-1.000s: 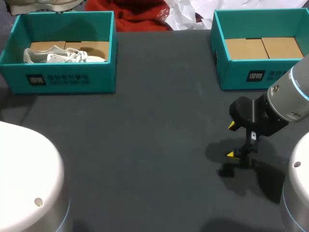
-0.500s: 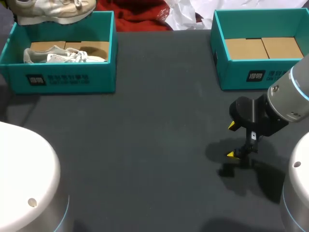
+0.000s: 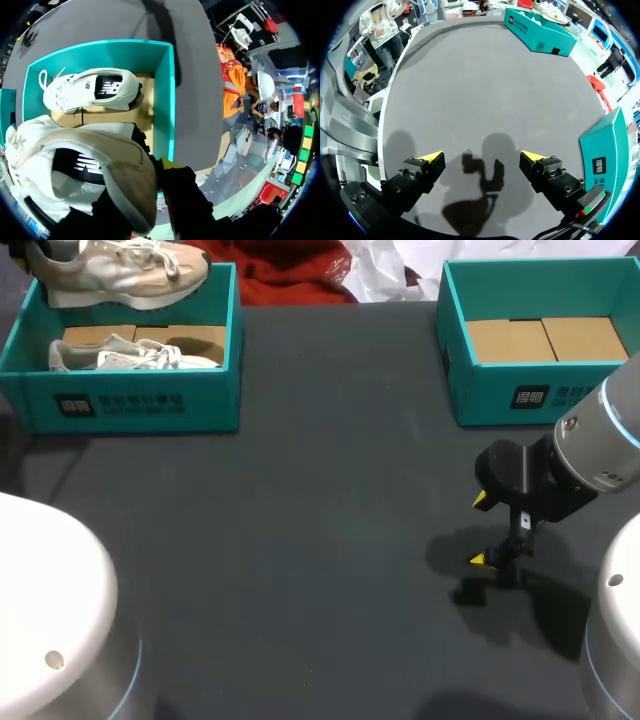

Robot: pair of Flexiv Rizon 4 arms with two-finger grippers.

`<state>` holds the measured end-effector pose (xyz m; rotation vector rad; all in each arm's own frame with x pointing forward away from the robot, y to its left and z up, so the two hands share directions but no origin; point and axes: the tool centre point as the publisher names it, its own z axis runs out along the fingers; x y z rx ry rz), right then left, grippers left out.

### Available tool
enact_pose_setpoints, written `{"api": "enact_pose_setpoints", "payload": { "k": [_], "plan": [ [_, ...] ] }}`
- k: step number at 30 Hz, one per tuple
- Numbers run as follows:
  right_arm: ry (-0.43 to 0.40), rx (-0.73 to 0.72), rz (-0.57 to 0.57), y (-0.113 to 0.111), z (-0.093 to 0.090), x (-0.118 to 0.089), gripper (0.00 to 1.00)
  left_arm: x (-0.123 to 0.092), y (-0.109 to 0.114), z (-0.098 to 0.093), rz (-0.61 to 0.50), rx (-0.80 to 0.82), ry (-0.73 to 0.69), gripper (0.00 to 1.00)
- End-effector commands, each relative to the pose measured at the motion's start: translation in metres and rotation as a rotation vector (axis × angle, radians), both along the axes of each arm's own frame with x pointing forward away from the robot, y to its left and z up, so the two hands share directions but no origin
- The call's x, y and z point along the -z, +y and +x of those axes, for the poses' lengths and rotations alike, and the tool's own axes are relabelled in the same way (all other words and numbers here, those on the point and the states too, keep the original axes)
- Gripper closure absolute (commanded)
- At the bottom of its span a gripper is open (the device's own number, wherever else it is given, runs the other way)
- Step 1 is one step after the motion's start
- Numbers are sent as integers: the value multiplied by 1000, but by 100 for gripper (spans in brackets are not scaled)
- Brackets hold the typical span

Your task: Take the shoe out of the shoebox, open the shoe tongue, remove and reinsert the insole, then place the shoe into the shoebox

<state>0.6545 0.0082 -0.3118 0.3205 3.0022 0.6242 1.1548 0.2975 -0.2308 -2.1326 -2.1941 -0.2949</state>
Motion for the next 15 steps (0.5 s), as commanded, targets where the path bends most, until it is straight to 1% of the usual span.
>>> {"api": "enact_pose_setpoints", "payload": {
  "k": [1,10,15],
  "plan": [
    [-3,1,-1,-1,-2,0,0,18,1,12,3,-2,18,100],
    [-3,1,-1,-1,-2,0,0,42,1,17,12,-4,35,100],
    [-3,1,-1,-1,-2,0,0,51,0,17,18,-2,43,100]
  ]
}}
